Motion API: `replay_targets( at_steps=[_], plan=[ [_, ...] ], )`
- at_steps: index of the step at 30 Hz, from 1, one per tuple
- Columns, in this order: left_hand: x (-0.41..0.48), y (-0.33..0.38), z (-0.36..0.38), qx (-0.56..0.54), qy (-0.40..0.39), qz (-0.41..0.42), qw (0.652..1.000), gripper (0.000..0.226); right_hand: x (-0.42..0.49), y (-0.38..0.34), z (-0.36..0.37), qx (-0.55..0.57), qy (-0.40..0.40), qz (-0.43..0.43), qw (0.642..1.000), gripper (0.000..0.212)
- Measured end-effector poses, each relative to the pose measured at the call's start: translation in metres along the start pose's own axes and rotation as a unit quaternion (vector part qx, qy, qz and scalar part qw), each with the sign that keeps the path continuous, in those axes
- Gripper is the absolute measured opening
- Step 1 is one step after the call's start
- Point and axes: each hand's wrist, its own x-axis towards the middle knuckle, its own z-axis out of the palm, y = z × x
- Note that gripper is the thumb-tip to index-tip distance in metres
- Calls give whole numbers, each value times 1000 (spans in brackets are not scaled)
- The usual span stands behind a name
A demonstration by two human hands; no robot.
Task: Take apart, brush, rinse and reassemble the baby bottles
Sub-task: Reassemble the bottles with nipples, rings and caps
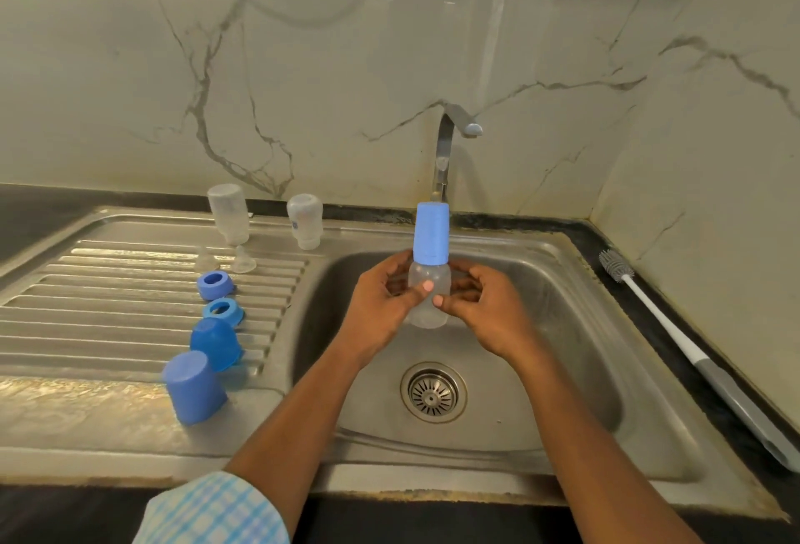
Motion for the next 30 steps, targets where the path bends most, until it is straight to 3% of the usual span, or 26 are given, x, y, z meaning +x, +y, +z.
replay_targets(
  at_steps=[6,12,17,20,30],
  plan=[
    [-13,25,-31,34,14,0,999,50,-16,-34,20,36,23,-30,999,45],
    [-31,52,-61,23,18,-1,1000,37,-32,-69,40,47,36,-50,997,45],
    [-52,89,-106,22,61,24,998,55,-44,-119,65,24,54,-102,993,44],
    [-63,103,-140,18,80,26,996,43,-51,-145,92,35,56,-121,990,44],
    [-119,80,-263,35,89,-37,995,37,-88,-185,204,-3,22,-123,992,33]
  ],
)
